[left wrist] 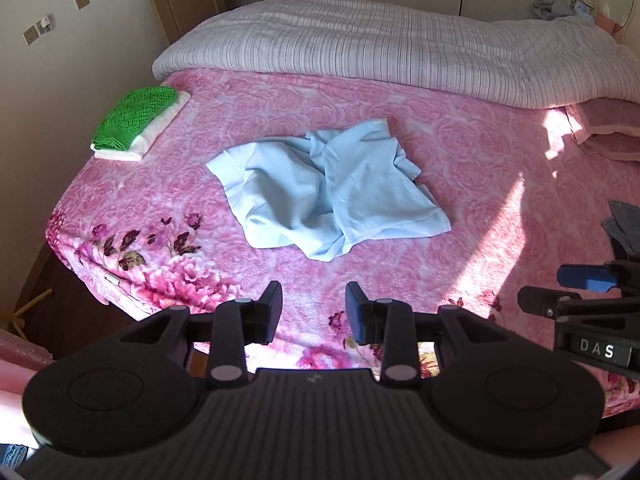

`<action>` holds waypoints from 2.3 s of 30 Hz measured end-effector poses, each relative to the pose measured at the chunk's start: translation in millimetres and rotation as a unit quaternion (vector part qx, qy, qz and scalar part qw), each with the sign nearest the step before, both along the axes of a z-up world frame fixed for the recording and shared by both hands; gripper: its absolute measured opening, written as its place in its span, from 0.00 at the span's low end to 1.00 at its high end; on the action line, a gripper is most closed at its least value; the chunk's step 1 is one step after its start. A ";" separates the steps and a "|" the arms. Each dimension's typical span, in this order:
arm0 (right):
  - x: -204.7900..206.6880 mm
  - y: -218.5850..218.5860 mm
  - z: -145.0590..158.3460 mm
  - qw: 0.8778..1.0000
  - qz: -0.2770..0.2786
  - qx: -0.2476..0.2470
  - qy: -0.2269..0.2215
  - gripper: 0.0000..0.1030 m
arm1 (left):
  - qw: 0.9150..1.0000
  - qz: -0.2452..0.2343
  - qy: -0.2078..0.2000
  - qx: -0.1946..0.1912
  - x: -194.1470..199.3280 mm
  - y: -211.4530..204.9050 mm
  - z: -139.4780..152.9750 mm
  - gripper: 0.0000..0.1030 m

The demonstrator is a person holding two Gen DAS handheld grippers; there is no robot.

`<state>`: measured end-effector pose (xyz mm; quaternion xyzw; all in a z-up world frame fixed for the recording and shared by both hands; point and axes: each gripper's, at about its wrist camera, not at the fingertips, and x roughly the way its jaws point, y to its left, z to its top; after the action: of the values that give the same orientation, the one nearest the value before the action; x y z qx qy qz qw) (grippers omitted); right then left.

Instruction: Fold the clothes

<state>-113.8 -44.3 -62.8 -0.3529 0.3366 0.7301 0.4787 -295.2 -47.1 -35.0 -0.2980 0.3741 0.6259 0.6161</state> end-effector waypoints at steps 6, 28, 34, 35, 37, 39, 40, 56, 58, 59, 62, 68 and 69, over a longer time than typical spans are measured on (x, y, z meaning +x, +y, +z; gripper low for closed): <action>-1.1 5.1 4.4 1.000 -0.013 0.008 -0.004 0.47 | 1.000 -0.014 -0.005 0.008 -2.9 10.3 0.9 0.30; -117.4 99.0 -0.9 0.992 -0.122 0.018 -0.024 0.47 | 0.994 -0.112 -0.006 -0.001 -140.4 153.4 -16.6 0.30; -155.3 112.3 -9.0 0.988 -0.151 0.015 -0.038 0.47 | 0.989 -0.151 -0.001 -0.008 -170.1 183.3 -29.7 0.31; -160.2 113.2 -11.0 0.987 -0.154 0.013 -0.041 0.47 | 0.988 -0.153 -0.002 -0.012 -172.4 186.2 -32.9 0.31; -166.3 114.9 -15.2 0.986 -0.162 0.006 -0.048 0.47 | 0.987 -0.156 -0.009 -0.020 -177.4 192.2 -38.1 0.31; -171.2 116.5 -19.5 0.984 -0.169 0.000 -0.056 0.47 | 0.986 -0.163 -0.020 -0.025 -180.5 195.5 -42.6 0.32; -172.2 118.0 -21.4 0.984 -0.170 -0.003 -0.060 0.47 | 0.985 -0.166 -0.023 -0.028 -181.3 197.1 -45.9 0.32; -152.6 151.1 -42.8 0.982 -0.166 -0.029 -0.085 0.47 | 0.986 -0.153 -0.026 -0.055 -152.8 235.6 -71.4 0.33; -145.4 158.1 -44.7 0.983 -0.159 -0.031 -0.083 0.47 | 0.987 -0.147 -0.023 -0.055 -145.8 241.4 -73.9 0.33; -140.7 161.9 -46.0 0.984 -0.156 -0.032 -0.082 0.47 | 0.988 -0.143 -0.022 -0.055 -142.4 244.1 -75.5 0.33; -124.4 171.4 -55.6 0.985 -0.151 -0.037 -0.080 0.47 | 0.989 -0.132 -0.022 -0.056 -133.0 251.6 -83.4 0.36; -84.8 185.0 -103.1 0.982 -0.164 -0.082 -0.044 0.47 | 0.992 -0.096 -0.020 -0.080 -139.8 262.6 -115.6 0.37; -78.2 185.9 -113.2 0.980 -0.172 -0.095 -0.032 0.47 | 0.992 -0.089 -0.021 -0.087 -144.2 263.9 -121.9 0.37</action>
<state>-192.1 141.6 -176.0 -0.3567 0.4444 0.5897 0.5722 -439.5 216.9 -156.8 -0.3287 0.4395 0.5270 0.6489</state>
